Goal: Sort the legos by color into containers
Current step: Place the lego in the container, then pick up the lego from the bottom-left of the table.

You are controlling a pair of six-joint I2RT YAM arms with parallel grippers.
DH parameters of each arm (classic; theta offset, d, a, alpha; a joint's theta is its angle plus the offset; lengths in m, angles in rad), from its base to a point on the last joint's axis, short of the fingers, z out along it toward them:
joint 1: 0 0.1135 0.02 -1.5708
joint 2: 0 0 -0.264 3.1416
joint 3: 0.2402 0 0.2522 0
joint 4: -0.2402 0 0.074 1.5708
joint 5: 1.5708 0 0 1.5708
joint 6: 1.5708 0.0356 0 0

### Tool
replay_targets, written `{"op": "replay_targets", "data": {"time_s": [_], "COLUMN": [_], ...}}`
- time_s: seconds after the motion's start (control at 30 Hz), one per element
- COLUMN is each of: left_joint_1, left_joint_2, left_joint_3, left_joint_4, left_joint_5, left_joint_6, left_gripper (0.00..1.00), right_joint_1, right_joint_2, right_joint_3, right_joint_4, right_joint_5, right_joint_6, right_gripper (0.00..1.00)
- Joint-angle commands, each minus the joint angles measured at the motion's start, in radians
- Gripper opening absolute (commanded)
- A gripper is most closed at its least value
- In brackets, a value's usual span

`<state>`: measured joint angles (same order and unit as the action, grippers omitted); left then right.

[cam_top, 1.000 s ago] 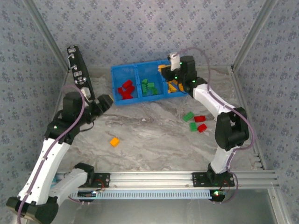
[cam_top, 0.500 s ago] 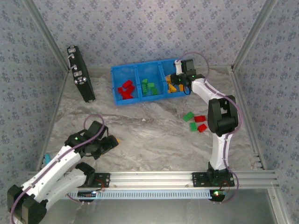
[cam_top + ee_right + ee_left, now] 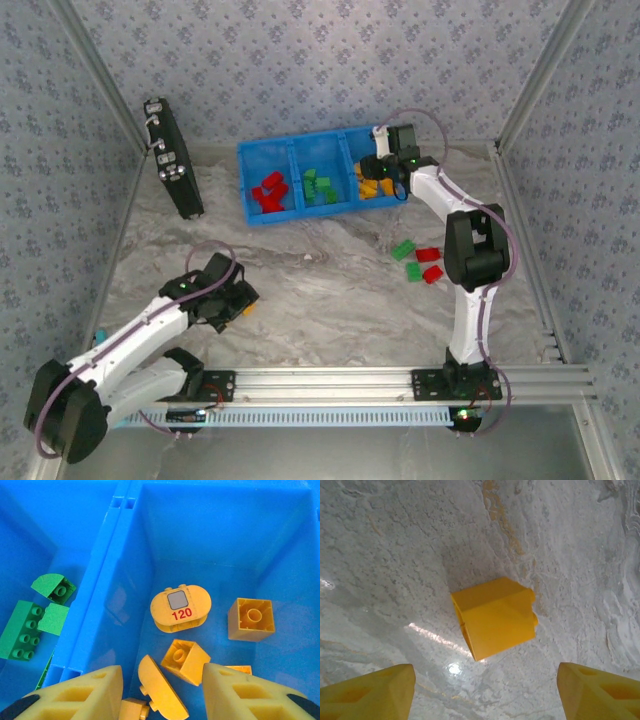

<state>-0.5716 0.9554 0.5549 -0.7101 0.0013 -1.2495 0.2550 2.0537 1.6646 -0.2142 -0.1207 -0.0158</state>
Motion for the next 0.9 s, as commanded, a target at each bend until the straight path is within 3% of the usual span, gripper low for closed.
{"op": "replay_targets", "data": {"time_s": [0.0, 0.23, 0.57, 0.77, 0.87], "left_joint_1": [-0.002, 0.015, 0.058, 0.062, 0.067], "left_joint_2": [0.025, 0.087, 0.208, 0.186, 0.165], "left_joint_3": [-0.004, -0.006, 0.0, -0.001, 0.004], "left_joint_4": [0.024, 0.09, 0.19, 0.171, 0.169], "left_joint_5": [-0.024, -0.052, -0.012, -0.009, -0.001], "left_joint_6": [-0.037, -0.041, 0.001, 0.001, -0.004], "left_gripper": [0.73, 0.62, 0.56, 0.35, 0.29], "right_joint_1": [-0.002, -0.002, -0.005, -0.005, -0.006], "right_joint_2": [0.005, -0.055, -0.14, -0.177, -0.209], "right_joint_3": [0.031, 0.0, -0.031, -0.064, -0.106], "right_joint_4": [-0.006, 0.012, -0.003, 0.01, 0.031], "right_joint_5": [-0.021, -0.036, -0.043, -0.042, -0.086], "right_joint_6": [-0.015, -0.024, -0.045, -0.039, -0.031], "right_gripper": [0.47, 0.47, 0.48, 0.47, 0.5]}}
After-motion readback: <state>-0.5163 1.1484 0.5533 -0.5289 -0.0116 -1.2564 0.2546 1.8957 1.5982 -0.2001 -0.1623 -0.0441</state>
